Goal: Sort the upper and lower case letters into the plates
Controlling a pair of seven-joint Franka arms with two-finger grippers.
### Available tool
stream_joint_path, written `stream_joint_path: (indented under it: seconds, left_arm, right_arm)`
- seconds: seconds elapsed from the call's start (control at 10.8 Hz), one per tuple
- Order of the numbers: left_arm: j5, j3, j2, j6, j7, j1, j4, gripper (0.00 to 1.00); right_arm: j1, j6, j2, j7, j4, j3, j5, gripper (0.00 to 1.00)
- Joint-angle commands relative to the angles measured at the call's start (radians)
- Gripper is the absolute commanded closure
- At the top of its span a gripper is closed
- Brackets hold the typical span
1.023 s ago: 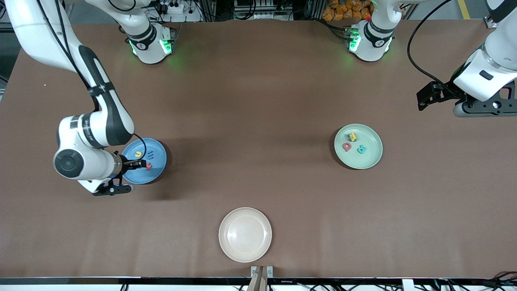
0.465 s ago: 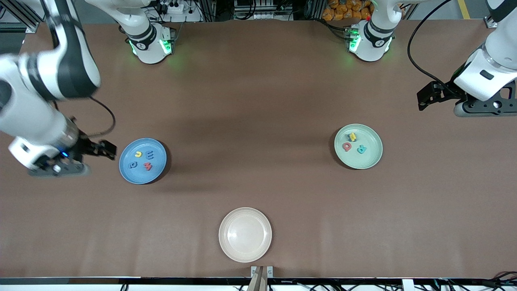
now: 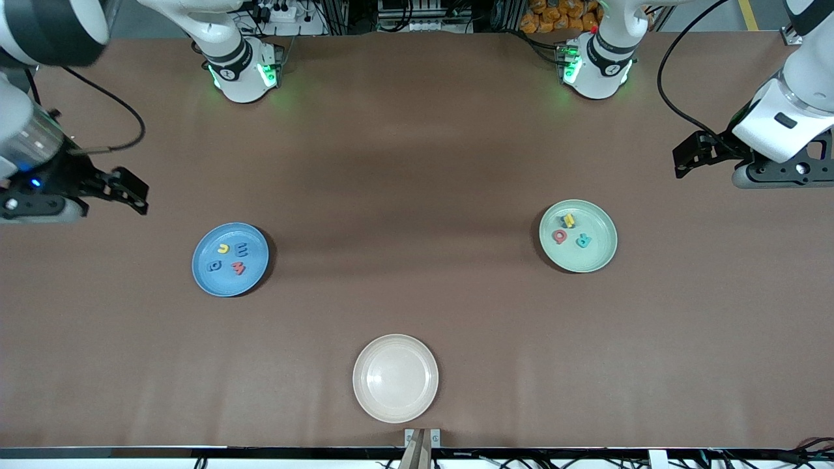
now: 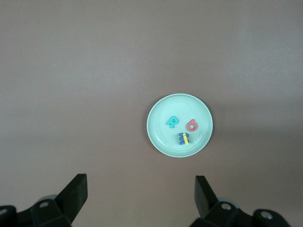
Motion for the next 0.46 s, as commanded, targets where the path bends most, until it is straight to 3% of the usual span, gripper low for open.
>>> stream_joint_path:
  seconds: [0.0,0.37]
  left_arm:
    - [-0.022,0.001,-0.01,0.005,-0.002,0.004,-0.003,0.0]
    - [-0.022,0.001,-0.01,0.005,0.0,0.006,-0.003,0.0]
  right_arm:
    - [-0.02,-0.105,-0.013,-0.007,0.064,-0.03,0.036,0.0]
    - [-0.002,-0.116,-0.044,-0.007,0.075,-0.051,0.037,0.0]
